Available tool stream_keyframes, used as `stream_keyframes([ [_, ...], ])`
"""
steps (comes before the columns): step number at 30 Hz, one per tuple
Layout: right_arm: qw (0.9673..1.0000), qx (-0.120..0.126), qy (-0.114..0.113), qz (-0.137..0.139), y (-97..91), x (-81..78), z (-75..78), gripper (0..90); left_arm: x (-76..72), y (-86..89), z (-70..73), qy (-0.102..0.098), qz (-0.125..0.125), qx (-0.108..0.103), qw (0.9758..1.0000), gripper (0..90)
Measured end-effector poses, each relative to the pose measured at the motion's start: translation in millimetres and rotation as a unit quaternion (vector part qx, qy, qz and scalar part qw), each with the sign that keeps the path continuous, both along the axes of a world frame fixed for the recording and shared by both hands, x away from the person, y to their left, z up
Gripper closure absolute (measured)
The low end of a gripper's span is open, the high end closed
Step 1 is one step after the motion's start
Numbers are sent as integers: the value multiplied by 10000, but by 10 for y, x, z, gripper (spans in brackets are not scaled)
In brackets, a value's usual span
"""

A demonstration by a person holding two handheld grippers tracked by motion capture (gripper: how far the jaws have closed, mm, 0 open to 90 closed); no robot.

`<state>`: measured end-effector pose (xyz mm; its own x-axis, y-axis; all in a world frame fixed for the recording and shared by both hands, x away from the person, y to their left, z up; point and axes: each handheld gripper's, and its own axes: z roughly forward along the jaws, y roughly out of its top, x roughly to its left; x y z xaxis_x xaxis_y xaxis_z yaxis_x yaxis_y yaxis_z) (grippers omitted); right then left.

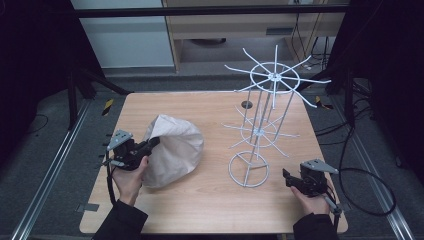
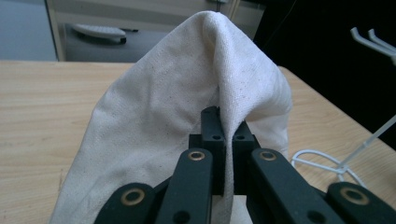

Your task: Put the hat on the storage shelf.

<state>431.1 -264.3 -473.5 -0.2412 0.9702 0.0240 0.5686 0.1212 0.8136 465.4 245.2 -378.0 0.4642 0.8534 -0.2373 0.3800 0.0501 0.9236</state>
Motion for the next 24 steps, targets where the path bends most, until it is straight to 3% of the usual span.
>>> stream_keyframes([
  [13,10000,3,-85,34,1,-1,-2,320,-248,74,339,-583,-224,-471,9969,886],
  [24,9999,-23,-102,56,0,4,-9,321,-491,112,612,-1157,-414,-851,9888,887],
])
